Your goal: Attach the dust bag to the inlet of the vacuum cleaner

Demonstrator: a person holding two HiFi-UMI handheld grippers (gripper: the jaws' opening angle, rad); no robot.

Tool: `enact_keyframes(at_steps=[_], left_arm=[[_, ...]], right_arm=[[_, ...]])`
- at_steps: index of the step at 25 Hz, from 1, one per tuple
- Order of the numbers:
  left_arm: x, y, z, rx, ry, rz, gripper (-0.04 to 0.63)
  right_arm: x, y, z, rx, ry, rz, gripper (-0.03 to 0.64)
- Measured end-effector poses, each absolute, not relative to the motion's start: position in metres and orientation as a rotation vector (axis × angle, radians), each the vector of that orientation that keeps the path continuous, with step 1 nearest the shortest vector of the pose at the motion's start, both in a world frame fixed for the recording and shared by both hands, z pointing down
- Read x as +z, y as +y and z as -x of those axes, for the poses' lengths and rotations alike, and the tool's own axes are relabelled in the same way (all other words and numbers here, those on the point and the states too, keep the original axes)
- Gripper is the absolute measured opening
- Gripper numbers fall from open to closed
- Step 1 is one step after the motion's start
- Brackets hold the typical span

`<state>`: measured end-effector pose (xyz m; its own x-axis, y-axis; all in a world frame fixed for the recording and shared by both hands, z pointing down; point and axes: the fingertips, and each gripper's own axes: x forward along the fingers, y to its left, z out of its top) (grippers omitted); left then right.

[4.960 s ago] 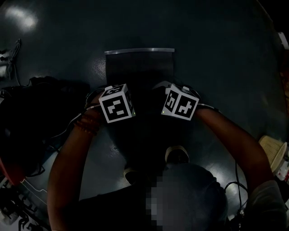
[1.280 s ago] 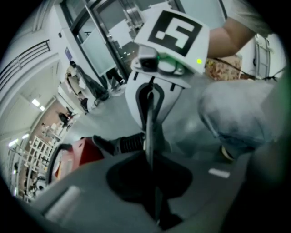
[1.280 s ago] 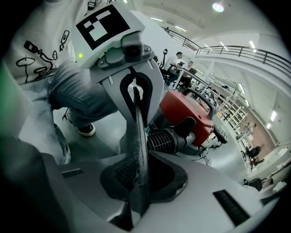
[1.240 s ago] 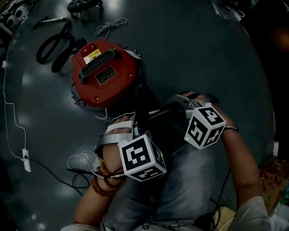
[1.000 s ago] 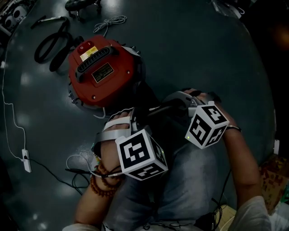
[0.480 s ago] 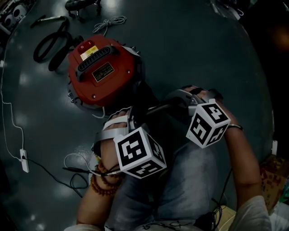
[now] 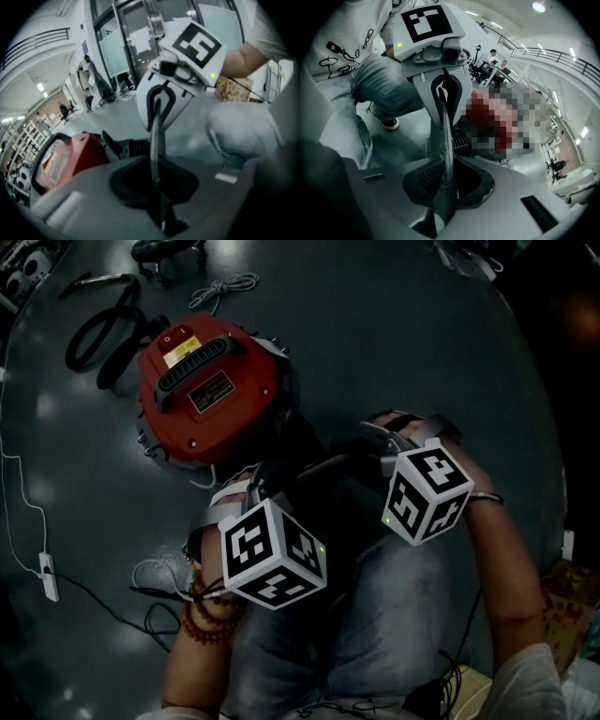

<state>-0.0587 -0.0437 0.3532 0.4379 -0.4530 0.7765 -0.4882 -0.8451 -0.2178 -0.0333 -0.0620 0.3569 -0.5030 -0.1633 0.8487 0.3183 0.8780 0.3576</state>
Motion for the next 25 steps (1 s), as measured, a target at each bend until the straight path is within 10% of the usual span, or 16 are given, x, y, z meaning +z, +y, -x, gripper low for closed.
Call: enact_keyframes(at_steps=[25], left_arm=[[0.346, -0.06, 0.052, 1.512, -0.864, -2.638, 0.038]], right_arm=[[0.358, -0.074, 0.026, -0.472, -2.116, 0.123, 0.041]])
